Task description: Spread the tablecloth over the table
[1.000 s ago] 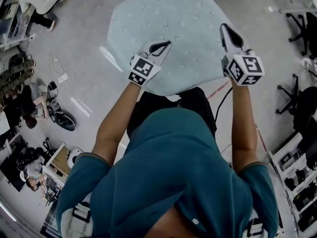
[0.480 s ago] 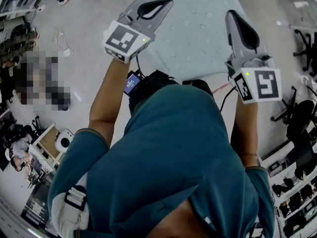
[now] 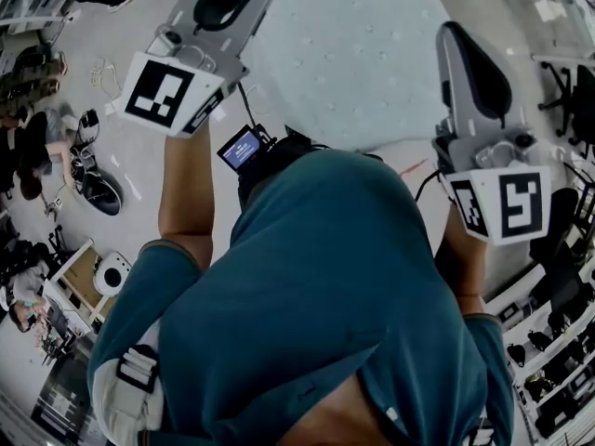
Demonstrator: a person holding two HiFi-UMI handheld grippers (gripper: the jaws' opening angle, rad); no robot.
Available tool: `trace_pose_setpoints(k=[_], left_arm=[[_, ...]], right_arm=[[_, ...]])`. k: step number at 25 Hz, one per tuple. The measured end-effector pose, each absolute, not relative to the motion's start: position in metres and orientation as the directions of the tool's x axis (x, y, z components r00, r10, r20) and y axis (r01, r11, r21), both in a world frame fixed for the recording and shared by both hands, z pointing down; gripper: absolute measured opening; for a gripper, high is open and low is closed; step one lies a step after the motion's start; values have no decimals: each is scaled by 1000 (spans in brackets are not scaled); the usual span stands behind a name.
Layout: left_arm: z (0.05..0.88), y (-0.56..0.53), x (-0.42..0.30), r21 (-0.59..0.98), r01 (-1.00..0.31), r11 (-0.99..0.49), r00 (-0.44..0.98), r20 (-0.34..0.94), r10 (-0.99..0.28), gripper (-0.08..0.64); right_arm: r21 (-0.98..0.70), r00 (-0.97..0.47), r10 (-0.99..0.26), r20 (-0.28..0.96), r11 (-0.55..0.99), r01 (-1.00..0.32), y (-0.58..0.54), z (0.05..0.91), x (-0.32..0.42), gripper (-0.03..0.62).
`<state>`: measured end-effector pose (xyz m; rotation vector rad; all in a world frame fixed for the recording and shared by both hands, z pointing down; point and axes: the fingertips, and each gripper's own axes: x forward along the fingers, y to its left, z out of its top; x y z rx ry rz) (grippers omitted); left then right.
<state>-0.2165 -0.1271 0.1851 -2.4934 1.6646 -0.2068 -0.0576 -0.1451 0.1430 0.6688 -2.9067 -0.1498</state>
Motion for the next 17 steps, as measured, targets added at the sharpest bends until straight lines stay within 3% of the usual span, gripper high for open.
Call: trace_pose_setpoints(k=[17], left_arm=[[173, -99, -221, -230, -877, -423, 430, 19, -903, 0]], right_arm=[[148, -866, -482, 135, 874, -463, -130, 138, -60, 8]])
